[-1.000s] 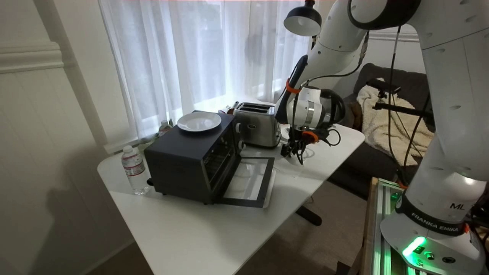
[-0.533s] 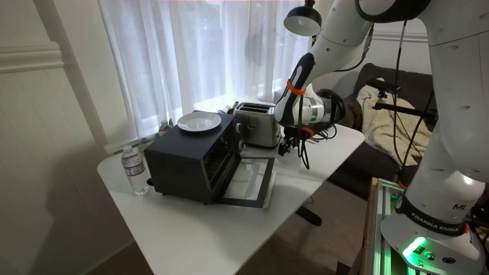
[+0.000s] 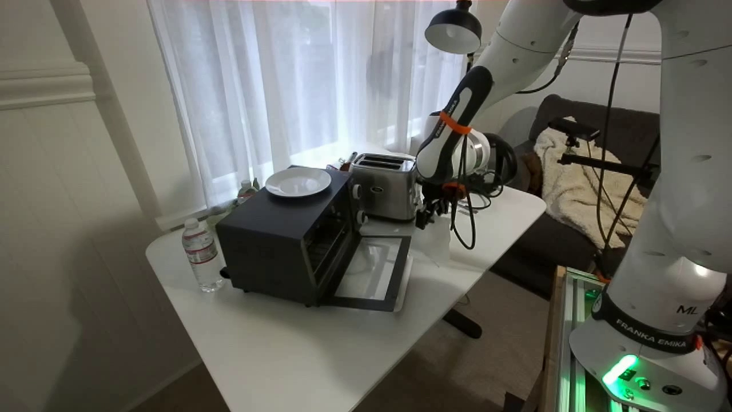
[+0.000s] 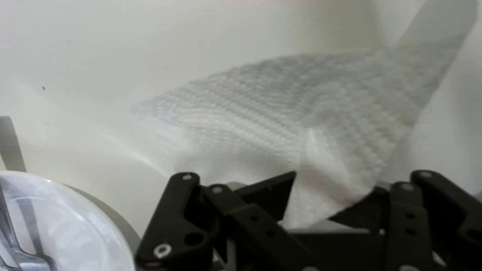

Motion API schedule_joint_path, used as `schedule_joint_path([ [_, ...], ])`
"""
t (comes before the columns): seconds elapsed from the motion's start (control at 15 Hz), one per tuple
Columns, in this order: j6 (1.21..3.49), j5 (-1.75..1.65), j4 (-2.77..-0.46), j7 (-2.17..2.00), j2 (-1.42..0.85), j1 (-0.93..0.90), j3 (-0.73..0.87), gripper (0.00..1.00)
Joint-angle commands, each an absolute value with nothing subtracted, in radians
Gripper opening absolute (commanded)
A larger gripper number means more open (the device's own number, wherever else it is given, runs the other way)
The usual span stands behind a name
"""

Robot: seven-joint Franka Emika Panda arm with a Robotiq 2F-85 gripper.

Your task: Remove the plate from the oven the use the paper towel to wipe it

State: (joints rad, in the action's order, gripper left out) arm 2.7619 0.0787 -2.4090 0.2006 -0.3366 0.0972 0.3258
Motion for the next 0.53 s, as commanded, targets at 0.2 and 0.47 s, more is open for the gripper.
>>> schedule_joint_path([
  [0.2, 2.555, 0.077, -2.486, 0.189, -0.043, 0.161, 0.215, 0.00],
  [0.47, 2.476, 0.069, -2.472, 0.182, 0.152, 0.146, 0.193, 0.00],
])
